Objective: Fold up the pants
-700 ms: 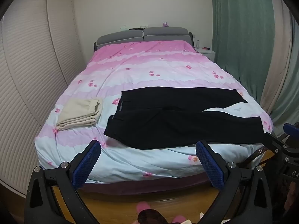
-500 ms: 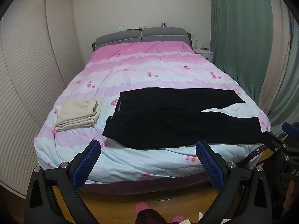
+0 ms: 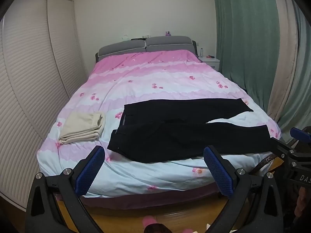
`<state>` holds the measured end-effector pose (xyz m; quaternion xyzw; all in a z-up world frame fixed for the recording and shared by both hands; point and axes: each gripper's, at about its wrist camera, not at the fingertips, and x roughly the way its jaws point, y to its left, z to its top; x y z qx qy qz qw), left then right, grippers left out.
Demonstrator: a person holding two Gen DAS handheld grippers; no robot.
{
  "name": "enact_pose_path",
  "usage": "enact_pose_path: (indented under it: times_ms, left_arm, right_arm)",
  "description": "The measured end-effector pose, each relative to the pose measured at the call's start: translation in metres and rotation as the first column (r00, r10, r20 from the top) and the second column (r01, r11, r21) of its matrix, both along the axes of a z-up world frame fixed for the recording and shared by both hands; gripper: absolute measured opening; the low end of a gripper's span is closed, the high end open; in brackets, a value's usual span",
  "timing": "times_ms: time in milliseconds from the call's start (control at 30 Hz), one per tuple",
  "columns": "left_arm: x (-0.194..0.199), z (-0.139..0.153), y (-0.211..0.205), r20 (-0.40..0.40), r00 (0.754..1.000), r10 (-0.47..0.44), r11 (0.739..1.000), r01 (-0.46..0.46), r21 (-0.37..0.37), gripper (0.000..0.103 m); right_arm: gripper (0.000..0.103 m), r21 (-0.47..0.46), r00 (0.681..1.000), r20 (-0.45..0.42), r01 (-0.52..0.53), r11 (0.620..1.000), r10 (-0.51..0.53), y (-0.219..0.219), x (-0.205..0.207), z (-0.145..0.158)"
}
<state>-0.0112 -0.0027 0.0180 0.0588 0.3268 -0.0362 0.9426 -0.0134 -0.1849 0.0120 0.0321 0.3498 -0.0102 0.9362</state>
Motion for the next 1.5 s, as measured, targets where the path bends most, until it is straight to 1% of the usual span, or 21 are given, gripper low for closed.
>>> enact_pose_path:
  times_ms: [367,1500]
  left_arm:
    - [-0.001,0.0005,-0.0043,0.015,1.0,0.007,1.0,-0.007,0.011,0.103]
    - [-0.0017,0.0038,-0.0043,0.022,1.0,0.01,1.0,-0.011,0.004,0.103]
  right_arm:
    - [0.102,0.004,1.0,-0.008,0.005,1.0,-0.005,-0.0018,-0.0016,-0.0015]
    - [0.102,0.012,1.0,-0.002,0.004,1.0,-0.004,-0.003,0.0005,-0.0017]
